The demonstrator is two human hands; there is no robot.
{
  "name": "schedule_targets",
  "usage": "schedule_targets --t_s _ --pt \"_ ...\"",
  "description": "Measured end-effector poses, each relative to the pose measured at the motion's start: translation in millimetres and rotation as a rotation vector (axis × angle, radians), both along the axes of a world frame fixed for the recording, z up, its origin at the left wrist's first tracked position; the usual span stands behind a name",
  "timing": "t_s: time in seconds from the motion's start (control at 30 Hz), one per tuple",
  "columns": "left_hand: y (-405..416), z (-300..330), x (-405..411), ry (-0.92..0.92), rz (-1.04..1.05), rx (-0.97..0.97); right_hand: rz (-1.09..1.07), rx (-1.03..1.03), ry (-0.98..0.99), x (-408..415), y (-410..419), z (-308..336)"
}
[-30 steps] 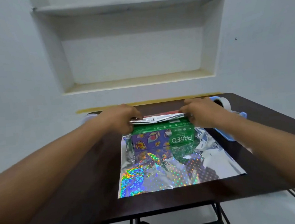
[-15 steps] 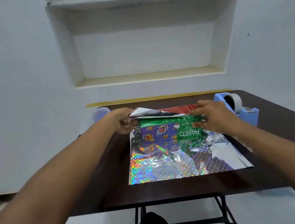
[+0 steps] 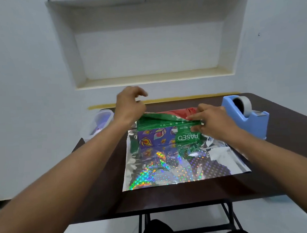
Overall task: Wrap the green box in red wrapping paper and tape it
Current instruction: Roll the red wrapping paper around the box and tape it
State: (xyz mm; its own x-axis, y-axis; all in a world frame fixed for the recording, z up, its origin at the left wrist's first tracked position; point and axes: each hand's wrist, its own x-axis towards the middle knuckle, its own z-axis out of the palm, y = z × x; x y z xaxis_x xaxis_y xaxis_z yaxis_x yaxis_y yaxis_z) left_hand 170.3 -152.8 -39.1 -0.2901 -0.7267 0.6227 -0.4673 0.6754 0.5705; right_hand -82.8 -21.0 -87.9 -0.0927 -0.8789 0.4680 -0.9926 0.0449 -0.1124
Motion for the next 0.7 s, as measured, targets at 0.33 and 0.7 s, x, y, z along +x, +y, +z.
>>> schedule_targets --t_s 0.33,0.7 --pt "19 7 -69 -0.971 -0.234 -0.229 0.105 0.104 -0.133 -11 8 18" --pt "2 -8 -60 -0.868 -0.410 -0.302 -0.069 0.272 -0.198 -60 -51 45"
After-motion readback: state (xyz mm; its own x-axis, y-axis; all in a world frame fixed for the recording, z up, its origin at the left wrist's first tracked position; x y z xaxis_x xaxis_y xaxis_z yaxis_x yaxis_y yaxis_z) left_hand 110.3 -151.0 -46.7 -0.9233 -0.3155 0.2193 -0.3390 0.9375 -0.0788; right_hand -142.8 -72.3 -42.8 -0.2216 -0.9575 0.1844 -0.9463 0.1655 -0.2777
